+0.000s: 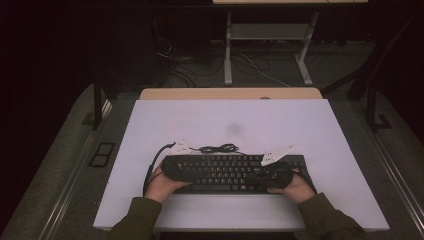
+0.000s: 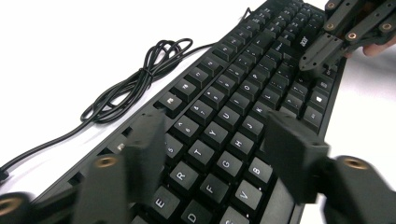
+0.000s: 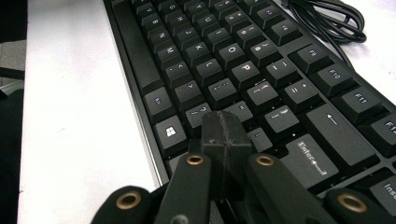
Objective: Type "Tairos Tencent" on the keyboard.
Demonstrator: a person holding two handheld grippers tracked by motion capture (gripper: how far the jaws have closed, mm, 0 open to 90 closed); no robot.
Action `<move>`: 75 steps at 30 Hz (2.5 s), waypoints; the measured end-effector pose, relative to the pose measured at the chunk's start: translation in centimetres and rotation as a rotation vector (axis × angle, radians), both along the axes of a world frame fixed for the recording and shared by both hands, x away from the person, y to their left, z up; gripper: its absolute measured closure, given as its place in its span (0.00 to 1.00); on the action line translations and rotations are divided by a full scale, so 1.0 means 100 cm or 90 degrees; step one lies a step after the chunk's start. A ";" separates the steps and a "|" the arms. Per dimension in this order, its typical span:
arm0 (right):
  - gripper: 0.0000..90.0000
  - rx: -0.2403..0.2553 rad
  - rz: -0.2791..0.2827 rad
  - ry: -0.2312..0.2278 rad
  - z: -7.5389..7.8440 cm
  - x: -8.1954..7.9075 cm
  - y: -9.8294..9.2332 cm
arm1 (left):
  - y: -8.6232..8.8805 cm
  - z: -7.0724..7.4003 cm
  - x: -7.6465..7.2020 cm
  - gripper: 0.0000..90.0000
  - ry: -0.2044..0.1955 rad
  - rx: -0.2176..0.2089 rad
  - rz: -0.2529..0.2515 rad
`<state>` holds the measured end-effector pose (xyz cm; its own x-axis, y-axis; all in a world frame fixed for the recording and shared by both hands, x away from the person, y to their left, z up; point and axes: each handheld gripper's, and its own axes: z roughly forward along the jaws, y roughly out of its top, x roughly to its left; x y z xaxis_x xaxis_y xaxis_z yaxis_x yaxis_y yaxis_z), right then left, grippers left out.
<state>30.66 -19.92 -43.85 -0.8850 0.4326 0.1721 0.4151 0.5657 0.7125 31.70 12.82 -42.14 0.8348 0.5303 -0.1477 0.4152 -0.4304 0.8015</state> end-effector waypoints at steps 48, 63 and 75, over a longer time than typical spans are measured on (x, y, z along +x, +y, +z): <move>0.36 0.128 -0.073 -0.007 0.015 0.023 0.016 | 0.018 0.002 -0.009 0.08 -0.033 -0.029 0.038; 0.28 0.180 -0.095 -0.026 0.024 0.038 0.032 | 0.018 0.003 -0.008 0.11 -0.037 -0.034 0.039; 0.27 0.180 -0.092 -0.034 0.024 0.037 0.033 | 0.024 0.004 -0.012 0.16 -0.039 -0.027 0.045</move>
<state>34.40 -16.60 -41.46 -0.8286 0.4964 0.2588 0.4350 0.2801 0.8557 30.54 15.23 -41.78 0.8041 0.5820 -0.1210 0.3922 -0.3665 0.8437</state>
